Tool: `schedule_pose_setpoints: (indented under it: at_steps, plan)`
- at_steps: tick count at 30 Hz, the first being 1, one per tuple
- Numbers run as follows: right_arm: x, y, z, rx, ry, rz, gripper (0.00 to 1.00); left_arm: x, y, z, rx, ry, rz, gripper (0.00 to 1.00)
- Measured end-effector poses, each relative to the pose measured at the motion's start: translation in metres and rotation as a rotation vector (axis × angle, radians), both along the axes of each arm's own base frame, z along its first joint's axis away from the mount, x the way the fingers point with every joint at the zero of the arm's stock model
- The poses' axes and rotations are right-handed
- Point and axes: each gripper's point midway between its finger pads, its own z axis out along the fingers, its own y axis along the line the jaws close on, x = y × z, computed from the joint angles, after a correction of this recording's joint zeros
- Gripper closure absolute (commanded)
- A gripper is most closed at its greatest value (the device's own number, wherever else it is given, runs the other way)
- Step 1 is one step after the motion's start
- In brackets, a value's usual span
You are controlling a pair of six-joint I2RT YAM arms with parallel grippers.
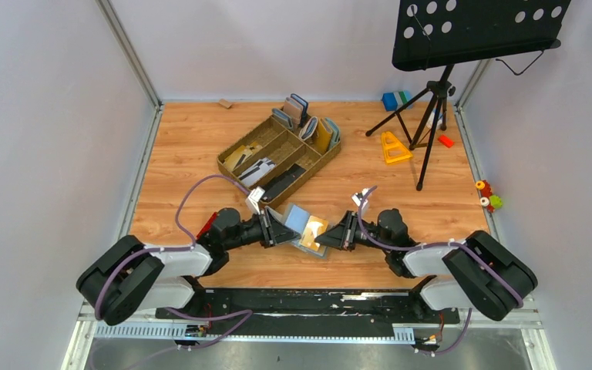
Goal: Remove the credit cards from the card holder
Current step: Remove the credit card from the card holder.
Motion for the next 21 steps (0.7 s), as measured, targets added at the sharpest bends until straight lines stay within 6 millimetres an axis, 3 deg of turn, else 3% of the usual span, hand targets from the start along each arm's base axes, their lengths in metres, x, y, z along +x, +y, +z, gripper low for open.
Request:
schedule_pose_setpoints:
  at_steps: [9,17,21]
  plan:
    - [-0.003,-0.015,-0.013,-0.103,-0.018,-0.018,1.0,0.012,0.021,0.011,0.014,-0.051,0.085,0.77]
    - [-0.003,-0.025,-0.016,-0.195,-0.053,-0.04,1.0,0.015,0.033,-0.012,0.167,-0.036,0.11,0.82]
    - [0.004,-0.026,-0.008,-0.221,-0.087,-0.049,1.0,0.016,0.041,-0.028,0.256,-0.019,0.12,0.96]
